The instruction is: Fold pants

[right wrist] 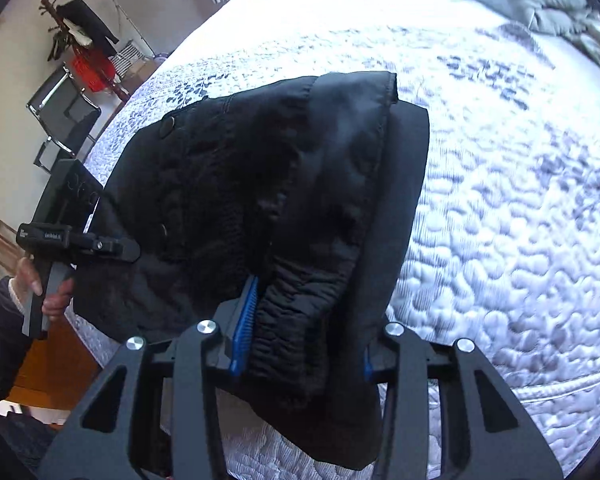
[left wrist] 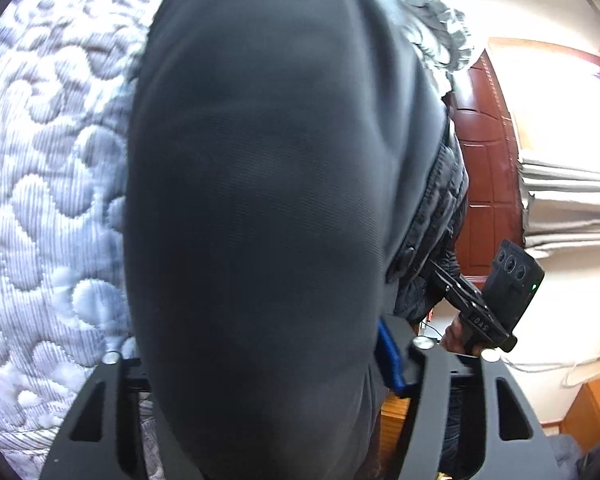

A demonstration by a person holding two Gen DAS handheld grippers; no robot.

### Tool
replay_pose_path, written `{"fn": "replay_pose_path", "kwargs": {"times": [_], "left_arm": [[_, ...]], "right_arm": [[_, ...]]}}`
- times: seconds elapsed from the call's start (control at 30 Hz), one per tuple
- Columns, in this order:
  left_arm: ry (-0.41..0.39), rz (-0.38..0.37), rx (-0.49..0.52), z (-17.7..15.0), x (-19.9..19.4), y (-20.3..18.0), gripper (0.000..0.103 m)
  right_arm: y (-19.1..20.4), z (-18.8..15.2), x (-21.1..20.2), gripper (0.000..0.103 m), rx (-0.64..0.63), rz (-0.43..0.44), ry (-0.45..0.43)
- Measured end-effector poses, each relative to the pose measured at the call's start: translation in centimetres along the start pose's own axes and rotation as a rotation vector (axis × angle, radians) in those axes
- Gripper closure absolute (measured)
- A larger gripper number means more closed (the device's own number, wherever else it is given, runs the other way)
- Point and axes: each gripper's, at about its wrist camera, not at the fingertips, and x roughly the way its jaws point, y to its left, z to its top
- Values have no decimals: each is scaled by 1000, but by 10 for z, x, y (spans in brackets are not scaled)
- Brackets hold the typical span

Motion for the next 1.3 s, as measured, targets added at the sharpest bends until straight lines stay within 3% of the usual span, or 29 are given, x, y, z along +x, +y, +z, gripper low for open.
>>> {"fn": "replay_pose_path", "kwargs": {"times": [0.17, 0.37, 0.5, 0.73, 0.9, 1.0, 1.17, 1.3], "left_arm": [[-44, -39, 53, 5, -5, -10, 58], [-101, -66, 109, 22, -20, -32, 60], [-153, -66, 143, 44, -40, -48, 61], [-231, 2, 172, 97, -69, -48, 61], [-201, 43, 115, 130, -57, -15, 60], [-169, 72, 71, 140, -45, 5, 56], [-176, 70, 76, 133, -29, 18, 39], [-171, 63, 59, 130, -26, 29, 35]], "right_arm": [[5, -1, -19, 65, -36, -34, -56], [-5, 17, -34, 66, -42, -13, -127], [-8, 54, -36, 66, -57, 21, -168], [-35, 117, 12, 66, -25, 124, -153], [-62, 145, 71, 66, 48, 189, -68], [-80, 147, 97, 63, 106, 195, -15], [-117, 138, 114, 55, 221, 302, 7], [-131, 121, 113, 57, 268, 355, -2]]}}
